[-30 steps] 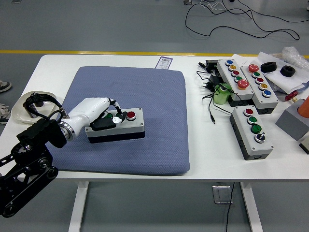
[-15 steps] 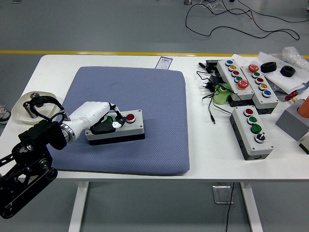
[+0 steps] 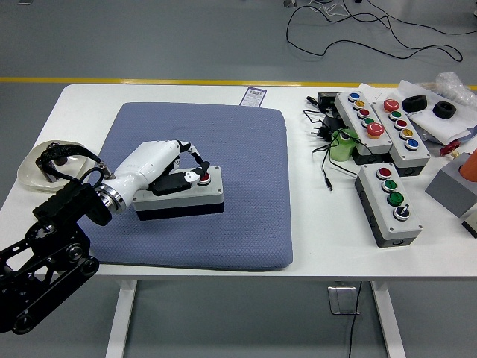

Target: Pick up the button,place it on the desk,press the button,press the button

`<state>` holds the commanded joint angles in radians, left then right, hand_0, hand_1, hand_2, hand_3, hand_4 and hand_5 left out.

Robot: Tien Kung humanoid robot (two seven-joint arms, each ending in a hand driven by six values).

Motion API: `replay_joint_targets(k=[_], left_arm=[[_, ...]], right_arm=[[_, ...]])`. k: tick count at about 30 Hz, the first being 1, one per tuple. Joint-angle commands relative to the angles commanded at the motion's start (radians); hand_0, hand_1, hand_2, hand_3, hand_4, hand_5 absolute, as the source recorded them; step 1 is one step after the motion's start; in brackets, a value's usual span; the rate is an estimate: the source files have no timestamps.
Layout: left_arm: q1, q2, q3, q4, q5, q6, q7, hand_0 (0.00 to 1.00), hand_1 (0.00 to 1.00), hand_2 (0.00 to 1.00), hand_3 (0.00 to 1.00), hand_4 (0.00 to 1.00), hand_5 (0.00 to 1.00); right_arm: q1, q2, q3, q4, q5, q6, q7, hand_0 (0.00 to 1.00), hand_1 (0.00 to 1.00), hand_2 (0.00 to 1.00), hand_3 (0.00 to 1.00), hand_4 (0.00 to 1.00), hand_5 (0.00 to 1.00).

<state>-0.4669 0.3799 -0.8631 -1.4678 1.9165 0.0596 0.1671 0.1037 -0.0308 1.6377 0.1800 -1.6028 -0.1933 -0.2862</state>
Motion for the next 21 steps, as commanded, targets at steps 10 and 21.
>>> replay_joint_targets(k=[10,21], left_arm=[[-0.006,-0.020,0.000,0.045,0.004,-0.045,0.008,0.002,0.002,0.002,0.598,0.570,0.984],[-0.009,-0.022,0.024,0.065,0.003,-0.063,0.013,0.002,0.002,0.002,0.601,0.577,0.998]], right_arm=[[0.002,0.000,0.001,0.000,-0.003,0.001,0.000,0.658,0.651,0.695,0.603,0.449,0.326],[0.003,0.000,0.001,0.000,-0.004,0.001,0.000,0.658,0.652,0.695,0.603,0.449,0.326]])
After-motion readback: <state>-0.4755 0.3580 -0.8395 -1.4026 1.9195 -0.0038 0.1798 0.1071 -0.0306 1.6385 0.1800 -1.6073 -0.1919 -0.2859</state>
